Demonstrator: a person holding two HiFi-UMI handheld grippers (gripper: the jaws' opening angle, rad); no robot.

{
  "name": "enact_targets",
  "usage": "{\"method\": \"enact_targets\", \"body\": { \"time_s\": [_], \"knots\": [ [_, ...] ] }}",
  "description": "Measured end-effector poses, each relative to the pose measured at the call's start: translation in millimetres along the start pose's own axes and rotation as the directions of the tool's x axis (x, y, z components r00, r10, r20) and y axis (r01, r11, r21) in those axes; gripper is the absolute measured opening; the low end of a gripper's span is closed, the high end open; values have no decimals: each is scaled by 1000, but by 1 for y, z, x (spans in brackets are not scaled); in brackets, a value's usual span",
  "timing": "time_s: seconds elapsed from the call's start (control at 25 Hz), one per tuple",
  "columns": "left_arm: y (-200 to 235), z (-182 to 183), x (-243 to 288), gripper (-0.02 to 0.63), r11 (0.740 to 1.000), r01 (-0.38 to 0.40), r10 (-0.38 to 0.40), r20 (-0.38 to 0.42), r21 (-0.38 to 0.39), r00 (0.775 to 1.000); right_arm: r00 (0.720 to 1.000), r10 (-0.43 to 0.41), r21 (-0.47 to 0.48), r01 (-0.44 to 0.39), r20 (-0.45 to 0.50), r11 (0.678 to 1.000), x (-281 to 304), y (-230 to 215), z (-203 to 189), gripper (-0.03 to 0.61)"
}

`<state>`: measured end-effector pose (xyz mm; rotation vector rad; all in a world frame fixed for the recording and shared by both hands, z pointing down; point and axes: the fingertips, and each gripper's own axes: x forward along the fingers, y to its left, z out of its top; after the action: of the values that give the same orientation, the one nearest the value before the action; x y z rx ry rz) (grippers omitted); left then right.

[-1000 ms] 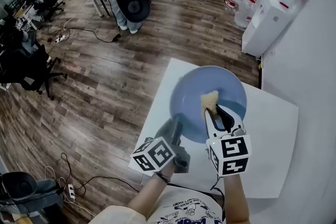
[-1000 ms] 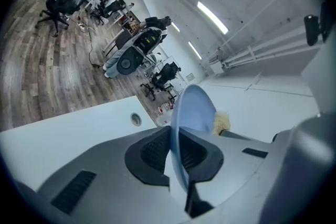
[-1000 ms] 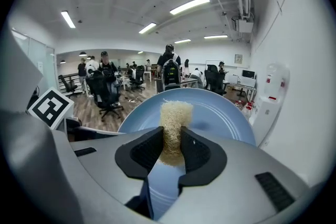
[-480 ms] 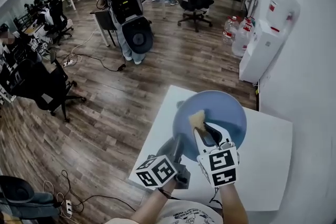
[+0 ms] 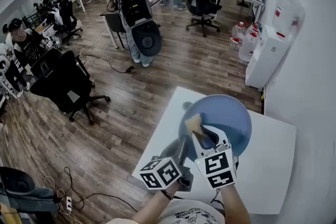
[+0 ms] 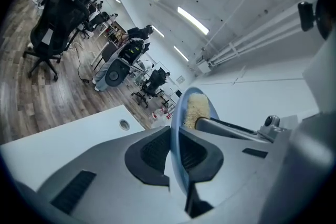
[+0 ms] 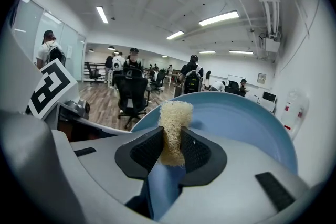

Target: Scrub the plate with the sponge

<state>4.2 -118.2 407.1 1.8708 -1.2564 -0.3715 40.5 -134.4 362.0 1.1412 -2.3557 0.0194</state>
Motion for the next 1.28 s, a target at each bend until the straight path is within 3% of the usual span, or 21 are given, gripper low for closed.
{"method": "enact_targets", "body": {
  "time_s": [0.24, 0.64, 1.28],
  "knots": [
    [-4, 0, -7, 26, 1000, 3, -3, 8, 27, 1000, 1000, 12, -32, -12, 6, 999, 4, 8, 3, 104],
    [-5, 5, -15, 28, 999, 8, -10, 24, 49, 1000, 1000, 6, -6, -6, 27, 1000, 6, 7, 10, 104],
    [-6, 5, -19, 28, 997, 30, -31, 19, 75, 999, 994, -88, 66, 84, 70, 994, 4, -21, 21, 104]
  ]
}}
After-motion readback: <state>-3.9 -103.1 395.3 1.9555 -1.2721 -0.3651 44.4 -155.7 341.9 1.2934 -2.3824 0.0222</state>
